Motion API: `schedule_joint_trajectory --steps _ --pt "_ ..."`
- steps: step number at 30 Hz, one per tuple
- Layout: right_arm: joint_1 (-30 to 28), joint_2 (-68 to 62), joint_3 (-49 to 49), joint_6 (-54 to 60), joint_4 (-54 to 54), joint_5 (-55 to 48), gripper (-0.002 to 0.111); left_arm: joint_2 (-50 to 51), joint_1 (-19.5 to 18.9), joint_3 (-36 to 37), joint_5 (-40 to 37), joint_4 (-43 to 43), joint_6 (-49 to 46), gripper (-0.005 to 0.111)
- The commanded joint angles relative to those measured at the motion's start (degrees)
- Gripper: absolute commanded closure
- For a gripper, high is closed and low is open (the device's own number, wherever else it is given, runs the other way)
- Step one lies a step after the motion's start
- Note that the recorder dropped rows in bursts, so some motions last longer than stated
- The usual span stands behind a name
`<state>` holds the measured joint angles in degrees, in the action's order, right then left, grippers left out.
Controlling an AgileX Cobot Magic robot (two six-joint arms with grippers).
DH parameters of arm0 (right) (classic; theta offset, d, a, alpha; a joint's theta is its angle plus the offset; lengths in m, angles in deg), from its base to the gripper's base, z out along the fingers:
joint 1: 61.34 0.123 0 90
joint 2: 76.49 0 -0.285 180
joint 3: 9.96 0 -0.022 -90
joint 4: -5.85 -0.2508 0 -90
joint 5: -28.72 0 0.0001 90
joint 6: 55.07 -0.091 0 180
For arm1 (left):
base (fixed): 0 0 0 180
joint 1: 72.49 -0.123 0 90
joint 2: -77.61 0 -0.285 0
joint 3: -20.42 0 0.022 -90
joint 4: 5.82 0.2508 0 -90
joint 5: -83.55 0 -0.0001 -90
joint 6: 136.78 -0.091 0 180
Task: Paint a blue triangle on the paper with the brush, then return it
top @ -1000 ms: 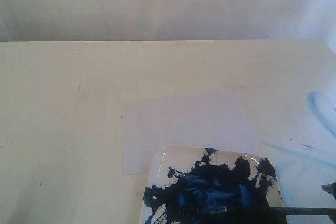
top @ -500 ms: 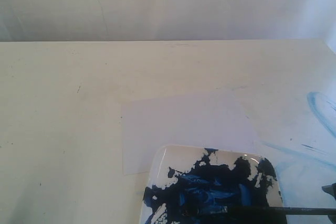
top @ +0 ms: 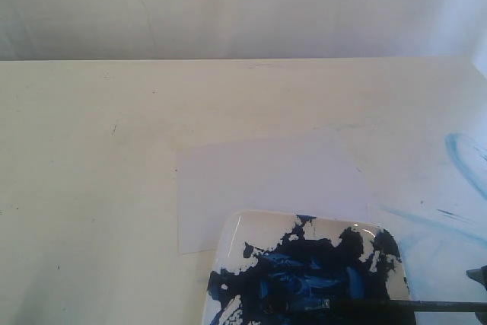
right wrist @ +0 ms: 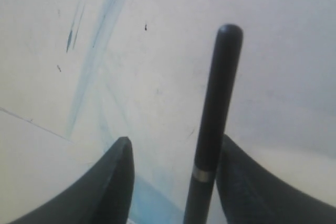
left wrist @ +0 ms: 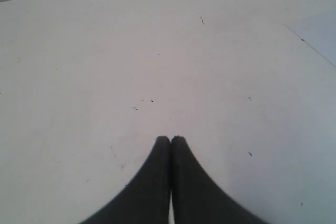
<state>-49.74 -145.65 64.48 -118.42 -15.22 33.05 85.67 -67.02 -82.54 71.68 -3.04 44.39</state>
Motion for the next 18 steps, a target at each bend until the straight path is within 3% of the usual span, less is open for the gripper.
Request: schedule_joint_trajectory --steps 1,18 --pt "-0.2 -0.2 0.2 0.0 0.0 0.1 0.063 -0.2 0.4 0.2 0.2 -0.3 0.1 0.107" --pt "-0.2 -0.2 0.2 0.0 0.1 -0.3 0.063 -0.2 0.4 0.2 0.2 -0.3 0.1 0.107"
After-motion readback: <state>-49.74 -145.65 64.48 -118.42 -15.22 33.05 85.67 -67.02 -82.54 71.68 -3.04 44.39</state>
